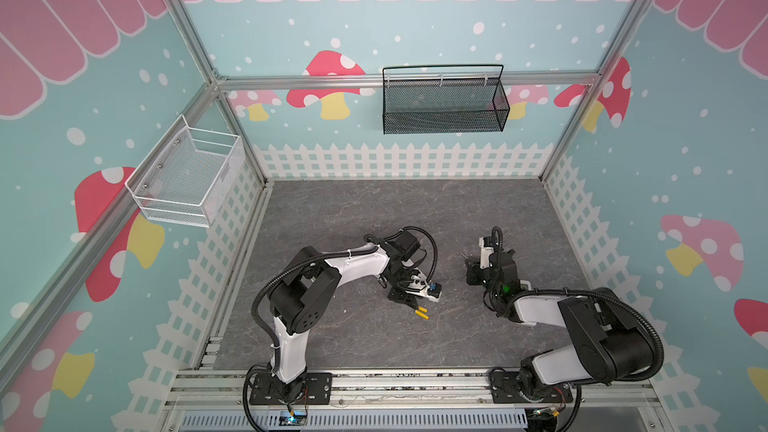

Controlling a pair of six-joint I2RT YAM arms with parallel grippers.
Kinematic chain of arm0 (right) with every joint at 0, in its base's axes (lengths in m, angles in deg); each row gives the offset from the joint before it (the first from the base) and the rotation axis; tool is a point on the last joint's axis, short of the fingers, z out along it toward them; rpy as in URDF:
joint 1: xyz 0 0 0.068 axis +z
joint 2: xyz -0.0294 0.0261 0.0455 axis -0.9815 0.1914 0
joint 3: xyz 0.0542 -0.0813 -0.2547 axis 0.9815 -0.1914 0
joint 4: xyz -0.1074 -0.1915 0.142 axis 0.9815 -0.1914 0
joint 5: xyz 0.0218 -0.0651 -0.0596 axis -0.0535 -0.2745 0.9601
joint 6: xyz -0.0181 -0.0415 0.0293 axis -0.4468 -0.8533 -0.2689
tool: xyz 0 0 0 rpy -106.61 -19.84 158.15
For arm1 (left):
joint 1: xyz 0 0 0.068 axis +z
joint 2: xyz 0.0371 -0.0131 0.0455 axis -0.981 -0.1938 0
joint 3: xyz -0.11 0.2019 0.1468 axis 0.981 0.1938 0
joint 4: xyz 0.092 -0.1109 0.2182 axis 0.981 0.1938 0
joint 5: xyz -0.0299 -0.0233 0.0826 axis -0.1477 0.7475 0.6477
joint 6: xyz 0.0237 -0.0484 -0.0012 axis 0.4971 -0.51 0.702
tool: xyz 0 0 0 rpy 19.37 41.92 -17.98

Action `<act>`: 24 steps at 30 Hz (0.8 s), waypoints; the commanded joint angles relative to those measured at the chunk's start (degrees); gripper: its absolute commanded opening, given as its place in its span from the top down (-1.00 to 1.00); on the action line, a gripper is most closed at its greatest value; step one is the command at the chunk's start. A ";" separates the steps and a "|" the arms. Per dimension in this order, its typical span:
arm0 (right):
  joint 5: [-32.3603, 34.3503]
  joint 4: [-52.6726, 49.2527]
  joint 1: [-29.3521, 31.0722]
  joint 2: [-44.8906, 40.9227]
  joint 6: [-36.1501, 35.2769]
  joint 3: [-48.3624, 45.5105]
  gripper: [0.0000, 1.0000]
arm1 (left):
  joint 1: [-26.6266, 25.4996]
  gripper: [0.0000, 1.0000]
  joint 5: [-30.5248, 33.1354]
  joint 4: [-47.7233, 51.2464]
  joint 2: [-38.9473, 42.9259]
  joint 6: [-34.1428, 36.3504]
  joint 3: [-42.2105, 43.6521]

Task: Unload the batteries from the remote control
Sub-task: 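Pull the yellow battery out with the left gripper while the right gripper withdraws, then set the battery beside the other one and open the left gripper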

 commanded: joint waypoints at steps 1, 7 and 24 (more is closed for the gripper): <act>0.28 0.10 -0.24 1.35 1.16 -0.12 0.69 | 1.11 0.10 0.73 6.84 1.63 2.70 -5.45; 0.82 -1.03 -0.25 2.54 0.03 0.96 0.56 | 5.32 -0.23 2.03 12.96 2.08 4.74 -12.86; 1.71 -8.00 -0.25 -0.07 -3.71 4.54 0.26 | 9.80 -0.99 8.90 16.93 -10.32 18.63 -24.81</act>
